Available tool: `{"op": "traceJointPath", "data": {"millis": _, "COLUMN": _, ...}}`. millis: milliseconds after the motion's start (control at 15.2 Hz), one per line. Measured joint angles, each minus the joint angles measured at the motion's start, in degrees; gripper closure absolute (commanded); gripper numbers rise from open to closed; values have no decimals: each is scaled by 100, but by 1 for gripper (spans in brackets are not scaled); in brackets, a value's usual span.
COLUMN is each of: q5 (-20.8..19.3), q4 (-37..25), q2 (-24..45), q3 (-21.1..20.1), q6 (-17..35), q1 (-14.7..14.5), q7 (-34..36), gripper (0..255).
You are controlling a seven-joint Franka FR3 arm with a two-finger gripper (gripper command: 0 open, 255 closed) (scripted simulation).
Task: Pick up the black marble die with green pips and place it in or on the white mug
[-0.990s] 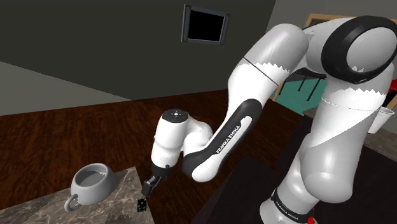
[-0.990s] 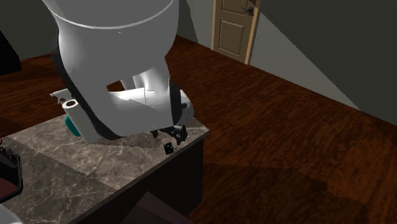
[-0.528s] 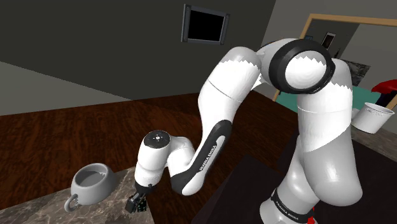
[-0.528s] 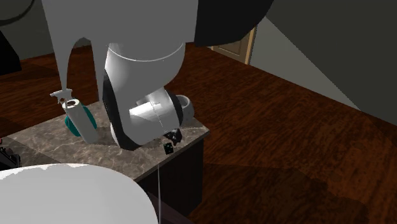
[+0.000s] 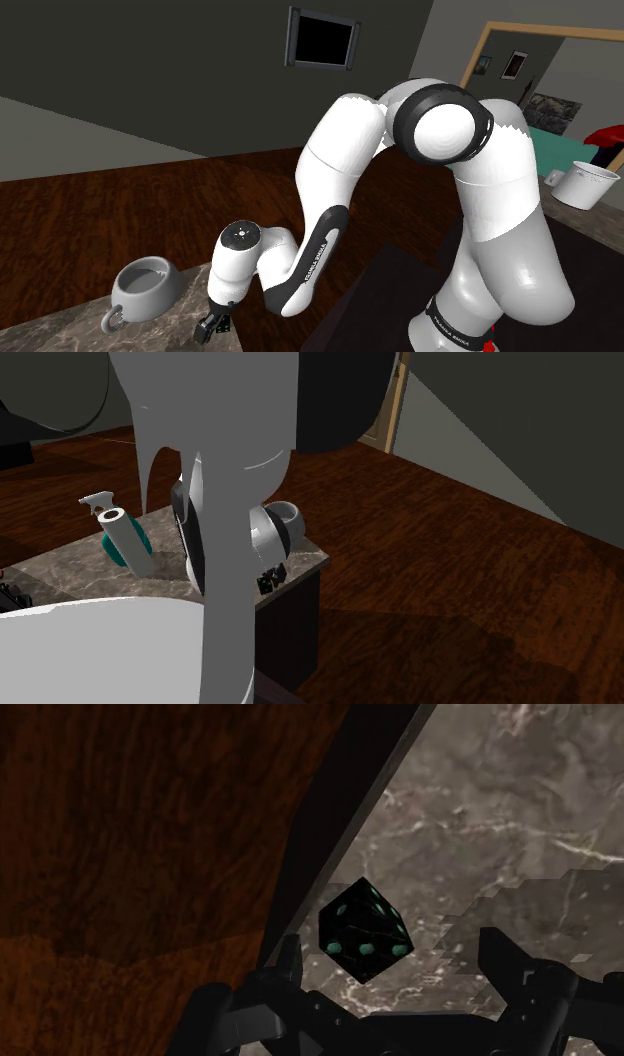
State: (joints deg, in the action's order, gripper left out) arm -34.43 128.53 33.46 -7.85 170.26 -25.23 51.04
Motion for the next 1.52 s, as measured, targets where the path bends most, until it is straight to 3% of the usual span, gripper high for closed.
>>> {"op": "traceJointPath", "data": {"millis": 396, "q5": -8, "q4": -29, "q2": 36, "q3": 16, "q6": 11, "q1": -14, "q7": 7, "gripper": 0}}
{"op": "traceJointPath", "data": {"millis": 462, "q5": -8, "q4": -29, "q2": 36, "q3": 16, "q6": 11, "q1": -14, "q7": 7, "gripper": 255}}
{"op": "traceJointPath", "data": {"millis": 1122, "q5": -8, "q4": -31, "q2": 31, "q3": 20, "q6": 10, "q1": -8, "q7": 4, "gripper": 255}}
{"op": "traceJointPath", "data": {"millis": 1518, "q5": 199, "q4": 134, "q2": -363, "q3": -305, "q6": -265, "q1": 257, "q7": -205, "gripper": 255}}
